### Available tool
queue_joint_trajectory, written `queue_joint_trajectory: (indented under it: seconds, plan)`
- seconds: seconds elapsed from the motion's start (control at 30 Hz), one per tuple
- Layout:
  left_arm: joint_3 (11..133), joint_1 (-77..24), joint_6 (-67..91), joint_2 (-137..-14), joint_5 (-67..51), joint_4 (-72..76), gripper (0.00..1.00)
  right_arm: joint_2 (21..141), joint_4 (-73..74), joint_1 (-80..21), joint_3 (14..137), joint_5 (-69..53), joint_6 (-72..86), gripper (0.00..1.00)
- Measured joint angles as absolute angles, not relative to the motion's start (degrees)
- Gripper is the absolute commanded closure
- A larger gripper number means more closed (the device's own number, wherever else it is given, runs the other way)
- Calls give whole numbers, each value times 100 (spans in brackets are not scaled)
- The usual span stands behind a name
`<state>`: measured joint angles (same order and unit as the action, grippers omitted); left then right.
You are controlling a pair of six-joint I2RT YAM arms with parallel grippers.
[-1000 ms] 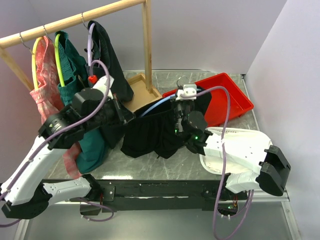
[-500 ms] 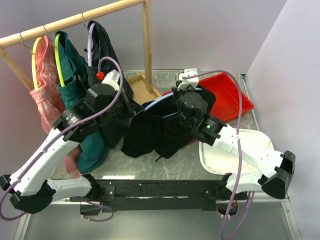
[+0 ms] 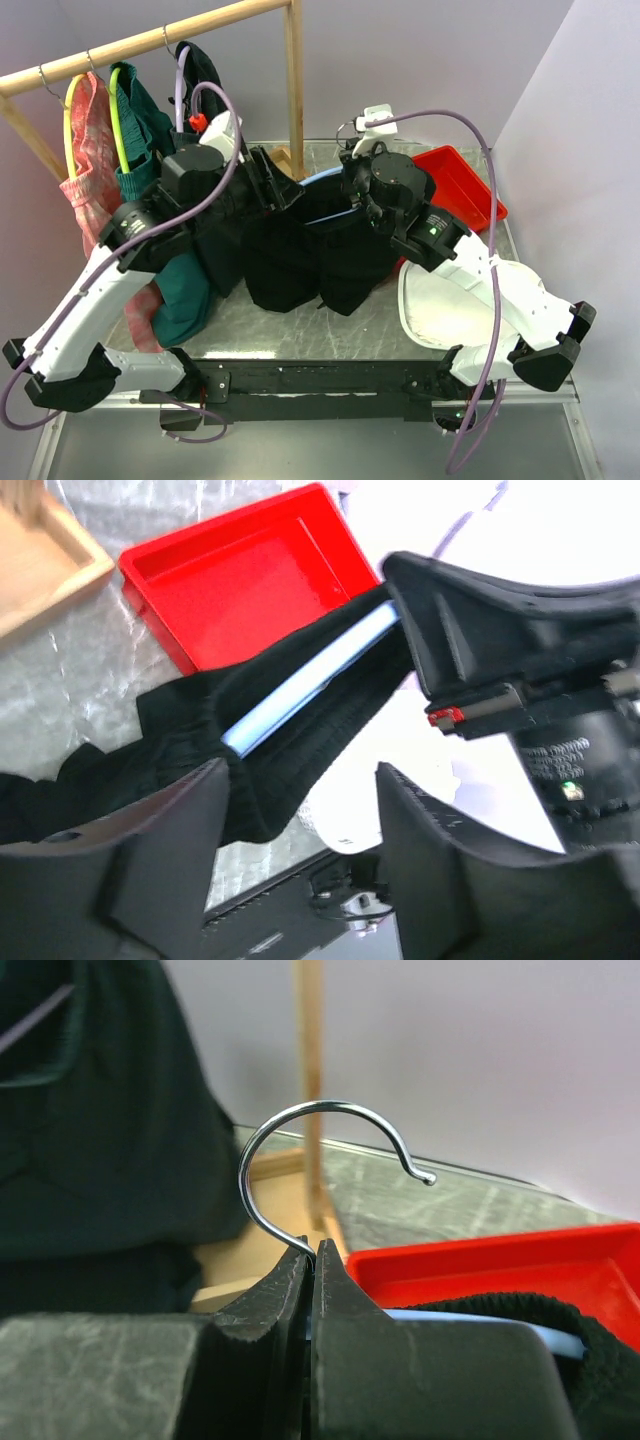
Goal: Place the shorts on the hanger
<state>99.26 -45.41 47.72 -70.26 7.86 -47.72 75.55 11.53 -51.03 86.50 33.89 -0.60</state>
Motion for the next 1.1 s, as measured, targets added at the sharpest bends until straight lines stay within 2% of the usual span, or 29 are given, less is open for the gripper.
queue_joint_trajectory:
  seconds: [0.03, 0.17, 0.3, 0.43, 0.7, 1.1]
  plan:
    - [10027, -4554, 4661, -7028, 781, -4803, 23, 7559, 1151, -5103, 8676, 3271, -43, 100]
    - [10302, -4580, 4080, -6976, 740, -4928, 13, 7559, 1168, -5081, 8711, 2788, 14, 100]
    - [10261, -4589, 3315, -6624, 832, -5017, 15, 7546, 1251, -4923, 8711, 2128, 36, 100]
    - [9848, -4591, 2786, -5981, 886, -5181, 24, 7456, 1385, -4611, 8700, 1461, 80, 100]
    - [8709, -4654, 2484, -5358, 552, -5236, 32, 7225, 1559, -4460, 8700, 692, 82, 100]
    - [8431, -5413, 2329, -5502, 602, -5026, 32, 7212, 1872, -4436, 8698, 482, 3, 100]
